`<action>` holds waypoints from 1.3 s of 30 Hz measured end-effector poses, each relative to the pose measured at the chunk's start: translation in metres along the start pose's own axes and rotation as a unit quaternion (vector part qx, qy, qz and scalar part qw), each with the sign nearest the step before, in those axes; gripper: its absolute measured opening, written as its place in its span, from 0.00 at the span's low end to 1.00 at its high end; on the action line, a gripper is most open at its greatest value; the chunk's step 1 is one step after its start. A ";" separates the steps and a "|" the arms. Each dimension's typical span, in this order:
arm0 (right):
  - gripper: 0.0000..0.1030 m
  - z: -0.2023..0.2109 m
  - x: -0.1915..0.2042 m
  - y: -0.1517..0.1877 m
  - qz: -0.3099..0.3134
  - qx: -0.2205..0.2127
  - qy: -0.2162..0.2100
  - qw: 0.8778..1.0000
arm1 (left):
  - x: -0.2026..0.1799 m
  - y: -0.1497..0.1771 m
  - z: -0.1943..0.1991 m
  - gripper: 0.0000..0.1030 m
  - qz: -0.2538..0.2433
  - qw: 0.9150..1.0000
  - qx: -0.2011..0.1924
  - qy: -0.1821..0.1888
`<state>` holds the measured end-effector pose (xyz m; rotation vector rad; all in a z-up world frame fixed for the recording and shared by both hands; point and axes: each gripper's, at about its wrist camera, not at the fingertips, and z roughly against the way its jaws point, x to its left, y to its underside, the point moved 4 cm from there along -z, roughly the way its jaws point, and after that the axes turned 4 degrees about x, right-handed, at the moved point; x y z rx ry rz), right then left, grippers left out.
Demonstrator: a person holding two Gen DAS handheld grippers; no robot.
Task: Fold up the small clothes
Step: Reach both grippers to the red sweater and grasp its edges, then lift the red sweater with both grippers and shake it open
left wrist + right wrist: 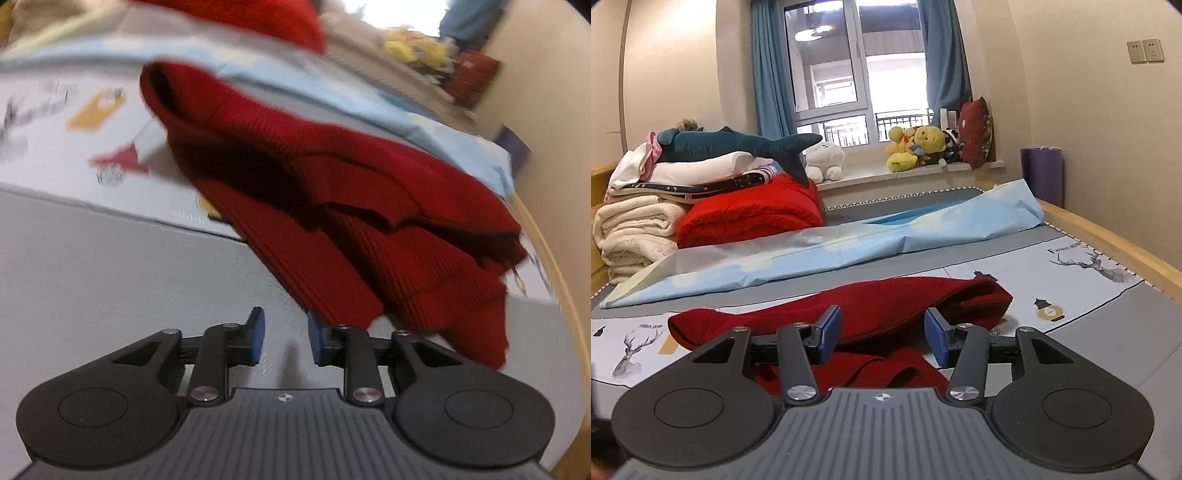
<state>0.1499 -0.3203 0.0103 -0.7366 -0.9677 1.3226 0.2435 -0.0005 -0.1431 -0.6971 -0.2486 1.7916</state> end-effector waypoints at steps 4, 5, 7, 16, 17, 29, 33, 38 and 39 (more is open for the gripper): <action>0.54 0.002 -0.012 0.000 -0.014 0.002 0.001 1.000 | -0.005 -0.012 -0.038 0.43 0.046 0.999 0.018 0.007; 0.54 0.003 -0.016 0.000 -0.017 0.003 0.003 1.000 | -0.006 -0.013 -0.045 0.47 0.053 0.998 0.023 0.009; 0.55 0.003 -0.025 -0.001 -0.025 0.005 0.010 1.000 | -0.014 -0.016 -0.060 0.51 0.065 0.997 0.037 0.019; 0.55 0.001 -0.054 -0.001 -0.057 0.010 0.048 0.997 | -0.025 -0.066 -0.026 0.05 -0.071 0.997 0.014 0.013; 0.55 0.000 -0.057 -0.001 -0.065 0.010 0.054 0.996 | -0.015 -0.073 -0.011 0.05 -0.084 0.996 0.005 0.011; 0.55 -0.031 -0.065 0.016 -0.135 0.072 0.057 0.987 | 0.178 -0.049 0.146 0.03 -0.178 0.982 0.005 -0.062; 0.55 -0.057 -0.046 0.034 -0.108 0.140 0.052 0.983 | 0.219 -0.010 0.147 0.03 -0.173 0.981 0.034 -0.084; 0.55 -0.096 -0.019 0.062 -0.097 0.238 0.028 0.966 | 0.240 -0.001 0.139 0.06 -0.156 0.984 0.075 -0.040; 0.55 -0.105 -0.014 0.067 -0.090 0.253 0.028 0.963 | 0.244 -0.002 0.135 0.09 -0.146 0.985 0.079 -0.041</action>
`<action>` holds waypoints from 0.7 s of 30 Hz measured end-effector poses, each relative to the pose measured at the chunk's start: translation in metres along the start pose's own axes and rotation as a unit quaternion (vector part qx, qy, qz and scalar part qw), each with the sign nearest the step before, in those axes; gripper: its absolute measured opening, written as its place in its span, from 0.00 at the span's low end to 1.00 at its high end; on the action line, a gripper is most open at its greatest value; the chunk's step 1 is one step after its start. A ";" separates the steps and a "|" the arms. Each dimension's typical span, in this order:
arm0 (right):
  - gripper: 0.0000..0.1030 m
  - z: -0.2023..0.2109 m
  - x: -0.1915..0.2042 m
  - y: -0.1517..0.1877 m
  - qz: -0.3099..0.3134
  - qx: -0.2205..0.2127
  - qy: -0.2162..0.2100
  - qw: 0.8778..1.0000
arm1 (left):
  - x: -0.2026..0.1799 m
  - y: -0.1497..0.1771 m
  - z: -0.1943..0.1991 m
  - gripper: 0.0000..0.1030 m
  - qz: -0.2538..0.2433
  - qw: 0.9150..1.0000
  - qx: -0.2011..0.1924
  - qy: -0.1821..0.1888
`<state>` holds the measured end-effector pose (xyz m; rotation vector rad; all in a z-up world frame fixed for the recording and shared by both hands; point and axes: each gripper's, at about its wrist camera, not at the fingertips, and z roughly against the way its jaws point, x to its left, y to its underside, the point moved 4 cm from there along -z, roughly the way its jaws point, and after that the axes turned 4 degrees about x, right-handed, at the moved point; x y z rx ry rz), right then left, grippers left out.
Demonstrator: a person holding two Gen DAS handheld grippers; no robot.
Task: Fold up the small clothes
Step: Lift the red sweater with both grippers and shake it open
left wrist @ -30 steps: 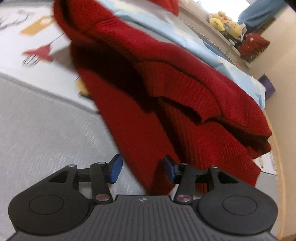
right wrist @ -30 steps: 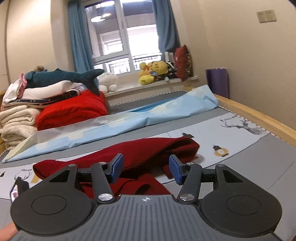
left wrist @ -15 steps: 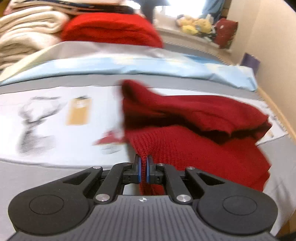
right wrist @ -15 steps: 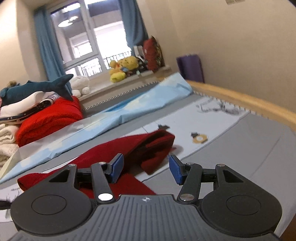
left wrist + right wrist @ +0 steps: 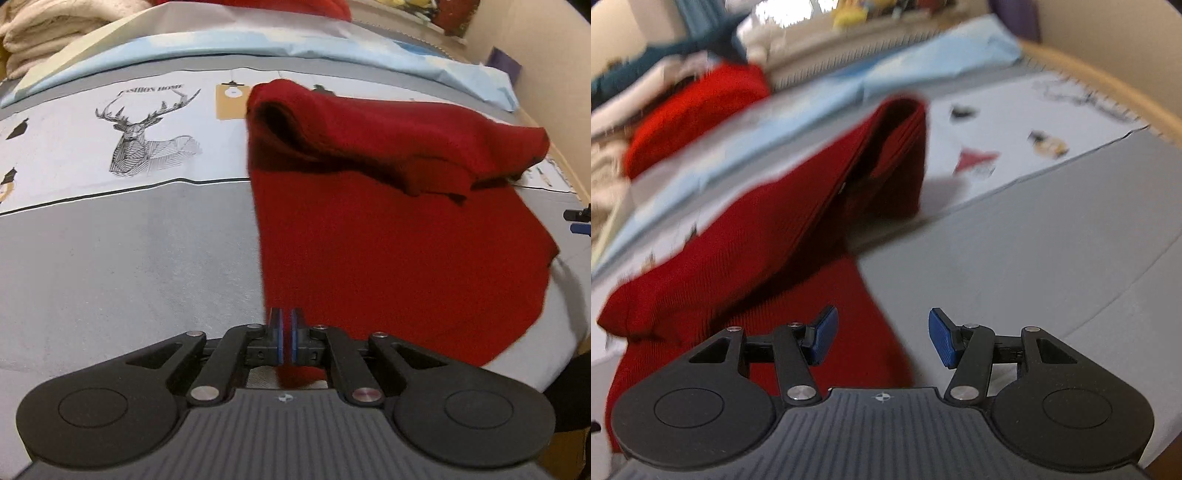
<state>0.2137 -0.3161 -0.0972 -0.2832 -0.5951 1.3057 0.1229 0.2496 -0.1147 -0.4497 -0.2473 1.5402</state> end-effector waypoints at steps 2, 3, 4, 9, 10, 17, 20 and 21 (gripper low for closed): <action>0.55 -0.016 0.010 0.002 0.009 0.024 0.006 1.000 | 0.008 -0.001 -0.007 0.21 0.029 0.999 0.016 0.020; 0.55 -0.026 0.013 0.002 0.011 0.039 0.008 0.999 | 0.011 0.002 -0.010 0.23 0.039 0.999 0.023 0.027; 0.55 -0.033 0.014 0.005 0.011 0.050 0.011 0.999 | 0.013 0.002 -0.013 0.26 0.044 0.998 0.028 0.027; 0.55 -0.071 0.018 0.014 0.022 0.110 0.052 0.992 | 0.015 -0.014 -0.037 0.28 0.071 0.996 0.047 0.032; 0.54 -0.075 0.018 0.016 0.027 0.115 0.060 0.991 | 0.014 -0.016 -0.042 0.28 0.071 0.996 0.053 0.030; 0.18 -0.070 0.027 0.019 0.075 0.104 0.044 0.991 | -0.004 -0.018 -0.050 0.06 0.035 0.998 0.053 0.003; 0.16 -0.032 0.029 0.005 0.056 0.034 0.000 0.998 | -0.004 -0.033 -0.004 0.05 0.054 0.997 -0.047 0.023; 0.11 -0.007 0.029 -0.005 0.045 -0.015 -0.026 0.999 | -0.001 -0.038 0.024 0.04 0.075 0.991 -0.105 0.043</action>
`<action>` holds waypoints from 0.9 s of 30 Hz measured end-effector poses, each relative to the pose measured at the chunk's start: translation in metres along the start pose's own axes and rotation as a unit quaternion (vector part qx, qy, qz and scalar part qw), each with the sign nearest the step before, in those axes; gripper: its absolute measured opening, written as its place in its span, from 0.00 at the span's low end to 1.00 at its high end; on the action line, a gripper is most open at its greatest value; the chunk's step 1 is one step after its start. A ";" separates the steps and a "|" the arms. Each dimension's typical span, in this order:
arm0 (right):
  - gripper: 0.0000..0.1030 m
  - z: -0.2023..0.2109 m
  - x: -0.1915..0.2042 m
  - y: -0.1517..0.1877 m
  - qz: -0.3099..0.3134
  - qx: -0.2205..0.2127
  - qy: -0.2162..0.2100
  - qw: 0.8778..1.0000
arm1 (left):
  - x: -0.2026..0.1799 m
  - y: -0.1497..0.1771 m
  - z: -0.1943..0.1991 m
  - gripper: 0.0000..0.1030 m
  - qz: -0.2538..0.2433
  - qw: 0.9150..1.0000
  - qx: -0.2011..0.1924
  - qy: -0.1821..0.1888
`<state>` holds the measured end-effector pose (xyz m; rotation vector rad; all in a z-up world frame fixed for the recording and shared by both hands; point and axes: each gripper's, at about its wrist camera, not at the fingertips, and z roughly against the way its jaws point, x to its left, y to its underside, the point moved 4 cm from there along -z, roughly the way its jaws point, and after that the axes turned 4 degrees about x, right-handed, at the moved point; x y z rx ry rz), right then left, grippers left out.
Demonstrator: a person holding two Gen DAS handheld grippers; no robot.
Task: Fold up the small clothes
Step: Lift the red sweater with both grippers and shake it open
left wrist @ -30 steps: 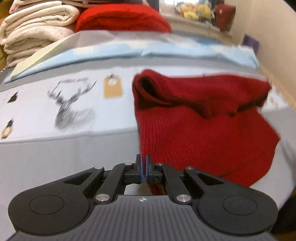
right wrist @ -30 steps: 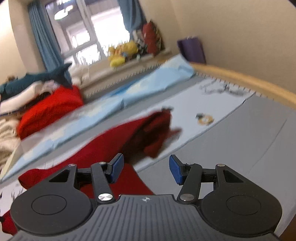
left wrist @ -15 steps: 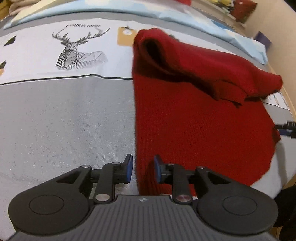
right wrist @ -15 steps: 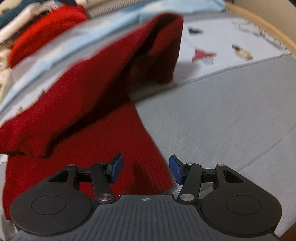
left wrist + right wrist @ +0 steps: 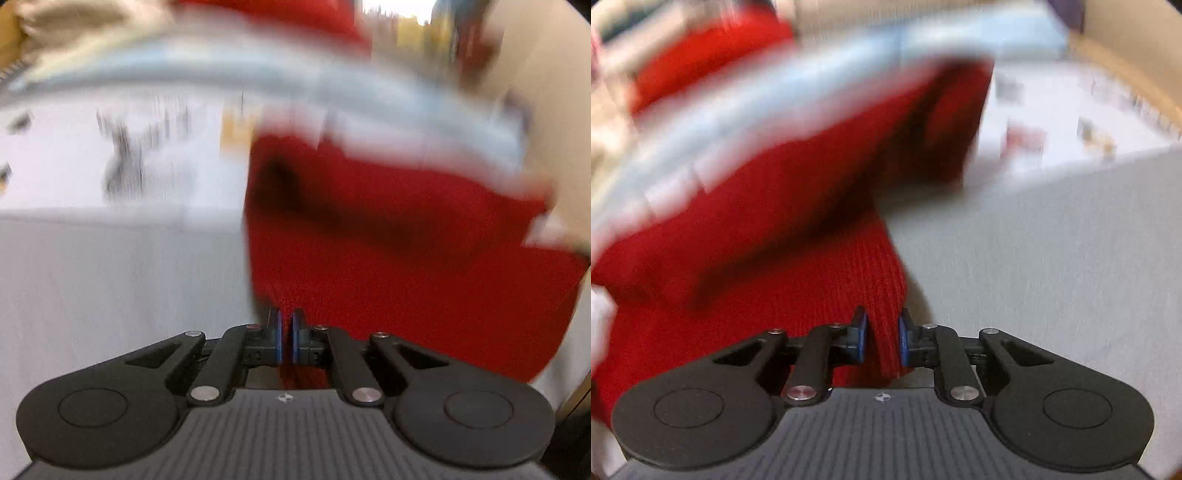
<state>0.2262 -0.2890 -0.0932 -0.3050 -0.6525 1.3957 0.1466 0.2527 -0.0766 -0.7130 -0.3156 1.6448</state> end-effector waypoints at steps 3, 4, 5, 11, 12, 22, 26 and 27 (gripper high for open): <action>0.04 0.083 -0.002 -0.019 0.001 -0.151 -0.056 0.987 | 0.000 -0.001 0.039 0.04 -0.011 0.999 -0.035 -0.014; 0.04 0.096 -0.007 -0.016 -0.002 -0.157 -0.062 0.986 | 0.002 0.008 0.038 0.04 -0.014 1.000 -0.004 -0.018; 0.04 0.102 -0.013 -0.012 -0.006 -0.148 -0.066 0.987 | 0.004 0.016 0.034 0.04 -0.015 0.999 0.026 -0.016; 0.00 0.118 -0.032 0.014 0.066 -0.098 -0.041 0.992 | -0.014 0.036 0.051 0.04 -0.097 0.995 0.039 0.006; 0.00 0.131 -0.040 0.015 0.061 -0.126 -0.025 0.990 | -0.014 0.038 0.055 0.04 -0.093 0.995 0.042 0.008; 0.06 0.124 -0.108 0.025 -0.049 -0.076 -0.042 0.995 | -0.008 0.047 0.014 0.06 -0.104 0.984 0.138 -0.034; 0.43 0.100 -0.077 0.026 -0.020 -0.054 -0.055 0.997 | -0.004 0.035 0.001 0.21 -0.060 0.988 0.137 -0.045; 0.43 0.088 -0.071 0.024 -0.013 -0.038 -0.052 0.998 | -0.011 0.035 -0.005 0.26 -0.057 0.986 0.149 -0.048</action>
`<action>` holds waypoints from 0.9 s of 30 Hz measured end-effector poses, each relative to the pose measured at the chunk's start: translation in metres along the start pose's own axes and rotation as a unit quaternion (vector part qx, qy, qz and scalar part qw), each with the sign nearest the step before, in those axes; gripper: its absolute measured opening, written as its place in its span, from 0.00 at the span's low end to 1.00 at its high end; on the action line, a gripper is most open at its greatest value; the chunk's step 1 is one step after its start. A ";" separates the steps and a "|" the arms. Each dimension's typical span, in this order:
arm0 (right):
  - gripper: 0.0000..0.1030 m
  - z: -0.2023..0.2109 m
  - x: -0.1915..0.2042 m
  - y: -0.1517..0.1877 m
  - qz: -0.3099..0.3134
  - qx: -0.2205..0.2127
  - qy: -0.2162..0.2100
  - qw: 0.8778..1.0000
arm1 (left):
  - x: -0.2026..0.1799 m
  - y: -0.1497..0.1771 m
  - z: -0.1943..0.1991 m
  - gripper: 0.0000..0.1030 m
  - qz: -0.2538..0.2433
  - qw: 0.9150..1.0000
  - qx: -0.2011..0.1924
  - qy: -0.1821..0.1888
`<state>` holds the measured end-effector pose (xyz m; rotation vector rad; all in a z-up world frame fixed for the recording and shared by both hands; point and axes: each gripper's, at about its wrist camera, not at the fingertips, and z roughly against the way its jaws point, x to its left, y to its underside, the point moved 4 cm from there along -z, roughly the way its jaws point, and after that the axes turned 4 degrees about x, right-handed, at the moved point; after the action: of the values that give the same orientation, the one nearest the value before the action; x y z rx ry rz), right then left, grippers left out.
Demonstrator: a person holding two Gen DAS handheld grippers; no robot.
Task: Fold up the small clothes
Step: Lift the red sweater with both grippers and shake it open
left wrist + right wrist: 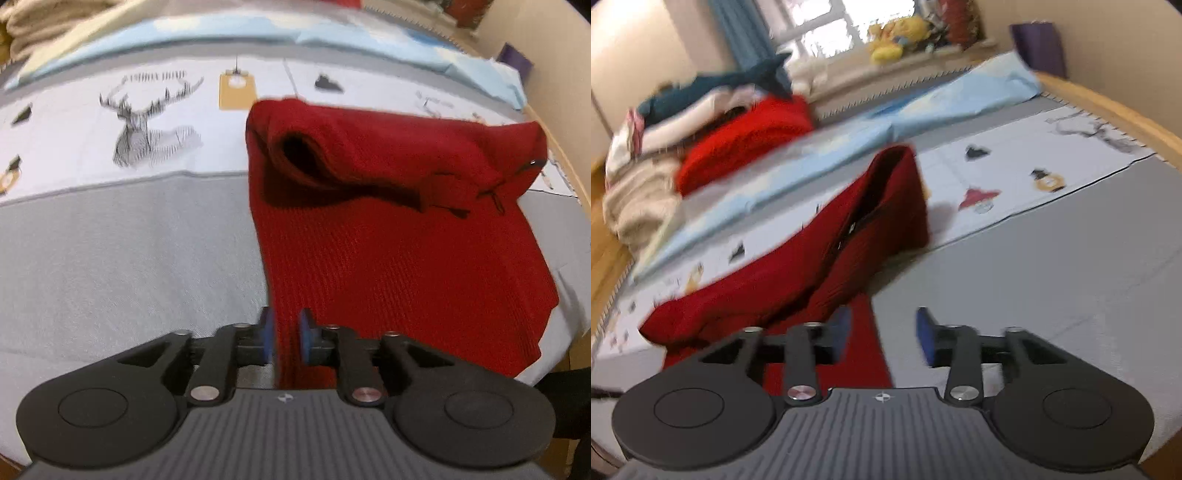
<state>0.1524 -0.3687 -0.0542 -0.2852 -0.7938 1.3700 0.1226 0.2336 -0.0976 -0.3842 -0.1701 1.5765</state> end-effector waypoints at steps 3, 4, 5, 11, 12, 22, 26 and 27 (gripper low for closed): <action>0.46 -0.046 0.013 0.007 0.006 0.077 0.016 0.997 | -0.006 -0.002 -0.011 0.46 -0.009 1.000 0.024 0.008; 0.46 -0.059 0.018 0.012 0.003 0.107 0.026 0.994 | -0.009 -0.001 -0.016 0.47 -0.015 0.999 0.036 0.009; 0.46 -0.077 0.020 0.017 0.003 0.144 0.038 0.989 | -0.007 -0.002 -0.024 0.47 -0.020 0.999 0.046 0.007; 0.44 -0.126 0.032 0.051 0.071 0.254 0.099 0.959 | -0.008 0.013 -0.050 0.35 -0.044 0.994 0.093 -0.031; 0.17 -0.125 0.037 0.050 0.081 0.248 0.096 0.960 | -0.010 0.014 -0.050 0.23 -0.050 0.994 0.093 -0.027; 0.04 0.007 0.043 -0.010 0.006 0.005 -0.052 0.999 | 0.003 0.020 0.042 0.08 -0.025 0.995 -0.052 0.076; 0.04 0.032 0.023 0.002 0.000 0.020 -0.040 0.999 | 0.007 0.039 0.027 0.08 -0.057 0.995 0.013 0.083; 0.04 0.025 0.019 0.009 0.000 0.051 -0.029 0.998 | 0.005 0.042 0.020 0.08 -0.070 0.994 0.033 0.079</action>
<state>0.1287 -0.3549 -0.0352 -0.1657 -0.7681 1.4184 0.0764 0.2389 -0.0938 -0.4339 -0.0226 1.4038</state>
